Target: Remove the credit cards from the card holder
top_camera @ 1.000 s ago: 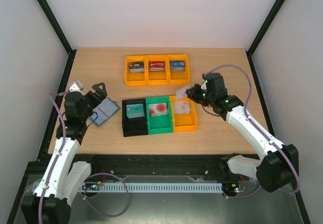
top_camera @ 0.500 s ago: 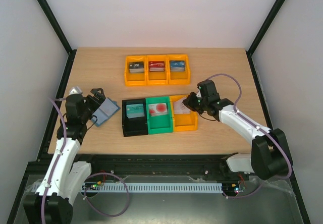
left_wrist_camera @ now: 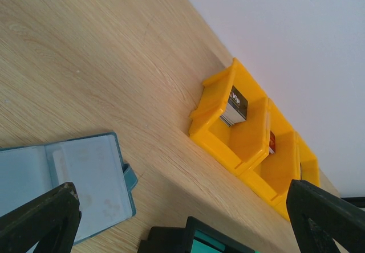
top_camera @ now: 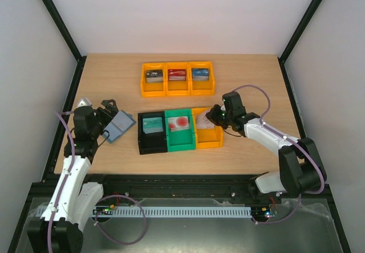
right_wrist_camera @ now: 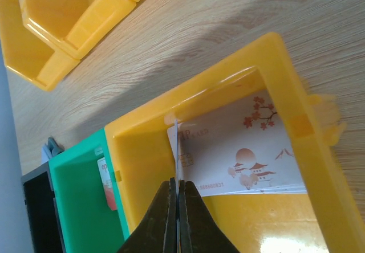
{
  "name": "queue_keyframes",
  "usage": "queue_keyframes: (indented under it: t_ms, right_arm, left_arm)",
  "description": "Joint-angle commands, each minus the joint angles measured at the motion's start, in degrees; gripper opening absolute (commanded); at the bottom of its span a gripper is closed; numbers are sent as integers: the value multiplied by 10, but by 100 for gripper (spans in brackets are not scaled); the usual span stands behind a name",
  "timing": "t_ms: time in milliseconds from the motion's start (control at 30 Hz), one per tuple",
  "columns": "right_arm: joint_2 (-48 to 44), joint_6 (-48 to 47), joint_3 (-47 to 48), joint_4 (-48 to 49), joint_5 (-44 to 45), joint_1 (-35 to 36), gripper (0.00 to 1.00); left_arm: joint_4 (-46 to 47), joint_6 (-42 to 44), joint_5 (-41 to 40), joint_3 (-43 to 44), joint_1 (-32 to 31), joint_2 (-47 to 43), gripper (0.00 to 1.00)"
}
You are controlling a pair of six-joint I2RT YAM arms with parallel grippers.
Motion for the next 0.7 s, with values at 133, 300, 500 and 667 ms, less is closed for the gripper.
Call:
queue_keyframes:
  t_ms: [133, 300, 500, 667]
  right_arm:
    - [19, -2, 2, 7, 47, -1, 4]
    - [21, -37, 34, -52, 94, -1, 27]
    - [31, -86, 95, -118, 130, -2, 36]
    - [27, -115, 157, -191, 175, -1, 45]
  left_arm:
    - [-8, -3, 1, -6, 5, -5, 100]
    - [-10, -2, 0, -6, 5, -5, 100]
    - [-8, -1, 2, -5, 5, -5, 99]
    - [-11, -1, -4, -2, 6, -3, 99]
